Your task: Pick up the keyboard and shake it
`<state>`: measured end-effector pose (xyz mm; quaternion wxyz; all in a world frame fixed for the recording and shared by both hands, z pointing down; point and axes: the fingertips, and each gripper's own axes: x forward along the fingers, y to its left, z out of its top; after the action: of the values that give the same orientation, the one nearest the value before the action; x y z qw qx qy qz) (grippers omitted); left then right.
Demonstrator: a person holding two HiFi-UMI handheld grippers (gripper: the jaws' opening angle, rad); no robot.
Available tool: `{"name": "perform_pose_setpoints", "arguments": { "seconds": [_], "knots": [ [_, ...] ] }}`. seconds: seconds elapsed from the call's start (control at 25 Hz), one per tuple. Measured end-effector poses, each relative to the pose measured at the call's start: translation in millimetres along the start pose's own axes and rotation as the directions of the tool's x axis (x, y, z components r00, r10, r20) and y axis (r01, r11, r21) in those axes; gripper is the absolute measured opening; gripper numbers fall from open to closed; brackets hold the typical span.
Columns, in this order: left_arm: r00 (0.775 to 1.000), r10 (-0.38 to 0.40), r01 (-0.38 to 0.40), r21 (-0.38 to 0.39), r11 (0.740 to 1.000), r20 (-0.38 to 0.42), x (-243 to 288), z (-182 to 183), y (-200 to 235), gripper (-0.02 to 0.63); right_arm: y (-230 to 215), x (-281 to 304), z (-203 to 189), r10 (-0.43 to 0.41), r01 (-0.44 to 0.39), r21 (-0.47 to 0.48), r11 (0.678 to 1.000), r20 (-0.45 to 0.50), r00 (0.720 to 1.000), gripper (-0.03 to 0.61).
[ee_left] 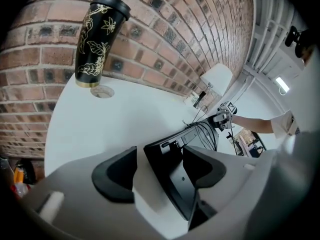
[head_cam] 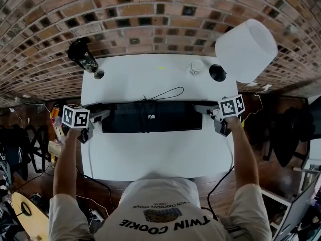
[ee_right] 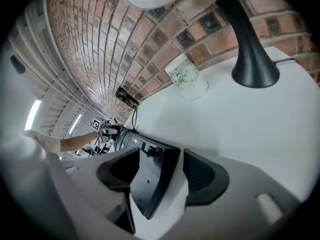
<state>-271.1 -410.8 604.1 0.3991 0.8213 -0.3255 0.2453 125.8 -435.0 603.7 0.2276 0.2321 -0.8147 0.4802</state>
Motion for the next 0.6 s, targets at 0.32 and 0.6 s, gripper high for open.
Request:
{"name": "perform_pose_setpoints", "arguments": {
  "seconds": [0.32,0.6],
  "knots": [
    [1.0,-0.023,0.023,-0.037,0.999,0.012,2.2,-0.6,-2.8,0.247,0.8,8.2,1.3,0.022,-0.023,-0.028,0.999,-0.039,0.999,0.239],
    [0.996,-0.03,0.034,-0.048,0.998,0.087,-2.0,6.2,-5.8,0.227,-0.4,3.0,-0.3,-0.025,0.024,-0.079,0.997,-0.011,1.0,0.215]
  ]
}}
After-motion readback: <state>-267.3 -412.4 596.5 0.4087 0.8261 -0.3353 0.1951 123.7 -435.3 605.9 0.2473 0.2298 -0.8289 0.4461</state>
